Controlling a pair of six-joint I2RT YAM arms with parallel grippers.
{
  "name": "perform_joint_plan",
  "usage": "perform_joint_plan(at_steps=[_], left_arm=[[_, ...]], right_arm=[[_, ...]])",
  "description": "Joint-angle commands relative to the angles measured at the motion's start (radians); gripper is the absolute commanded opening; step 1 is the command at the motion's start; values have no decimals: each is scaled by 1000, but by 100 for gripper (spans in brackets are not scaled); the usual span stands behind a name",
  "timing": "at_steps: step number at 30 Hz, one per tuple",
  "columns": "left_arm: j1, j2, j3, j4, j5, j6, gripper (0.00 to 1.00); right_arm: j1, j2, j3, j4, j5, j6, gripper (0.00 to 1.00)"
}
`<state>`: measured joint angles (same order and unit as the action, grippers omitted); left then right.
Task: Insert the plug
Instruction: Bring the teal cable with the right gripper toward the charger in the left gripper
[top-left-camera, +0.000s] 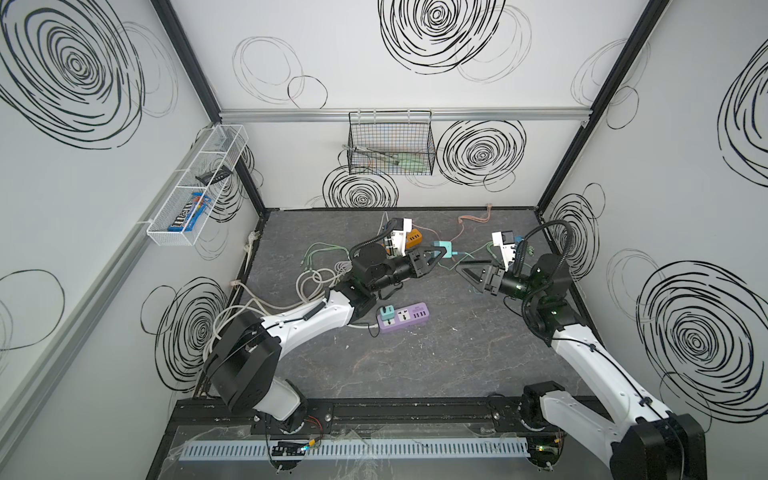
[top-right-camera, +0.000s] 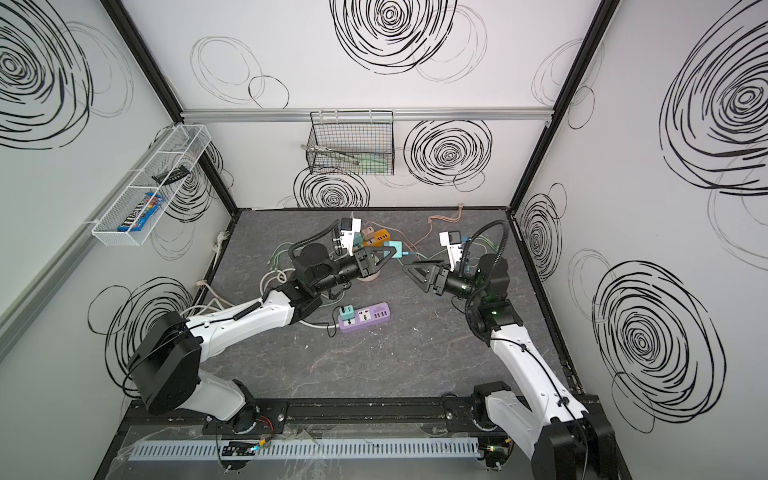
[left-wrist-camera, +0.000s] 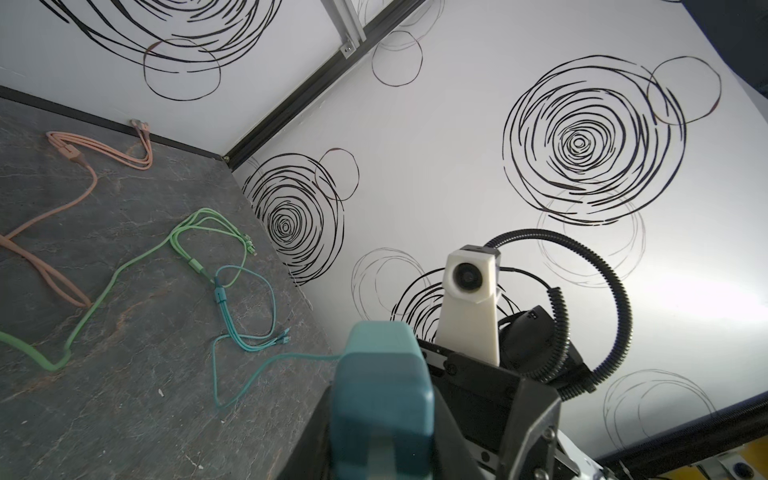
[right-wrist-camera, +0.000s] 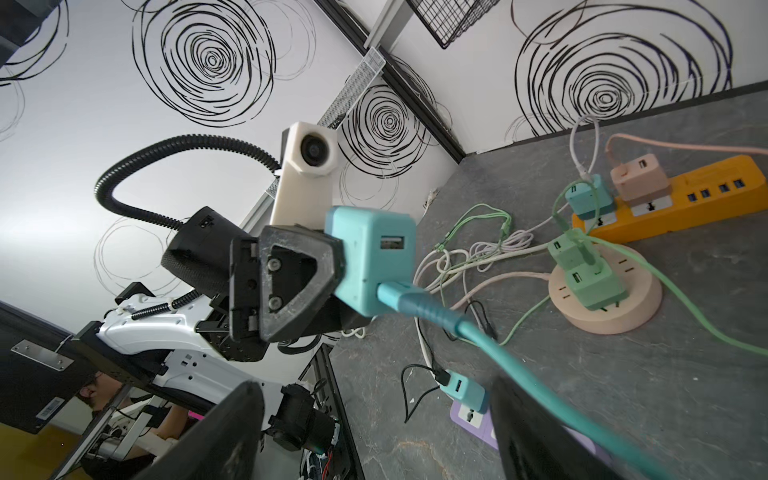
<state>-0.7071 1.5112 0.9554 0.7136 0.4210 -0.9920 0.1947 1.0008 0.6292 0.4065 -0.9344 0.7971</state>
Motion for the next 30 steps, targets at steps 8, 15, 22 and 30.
perform_joint_plan(at_steps=[8, 15, 22, 30], left_arm=[[14, 0, 16, 58, 114, 18, 0], [15, 16, 16, 56, 165, 24, 0], [15, 24, 22, 65, 183, 27, 0], [5, 37, 31, 67, 186, 23, 0]], right_arm=[[2, 109, 135, 127, -77, 77, 67], [2, 144, 184, 150, -163, 105, 51], [5, 152, 193, 146, -232, 105, 38], [20, 160, 201, 118, -233, 79, 31]])
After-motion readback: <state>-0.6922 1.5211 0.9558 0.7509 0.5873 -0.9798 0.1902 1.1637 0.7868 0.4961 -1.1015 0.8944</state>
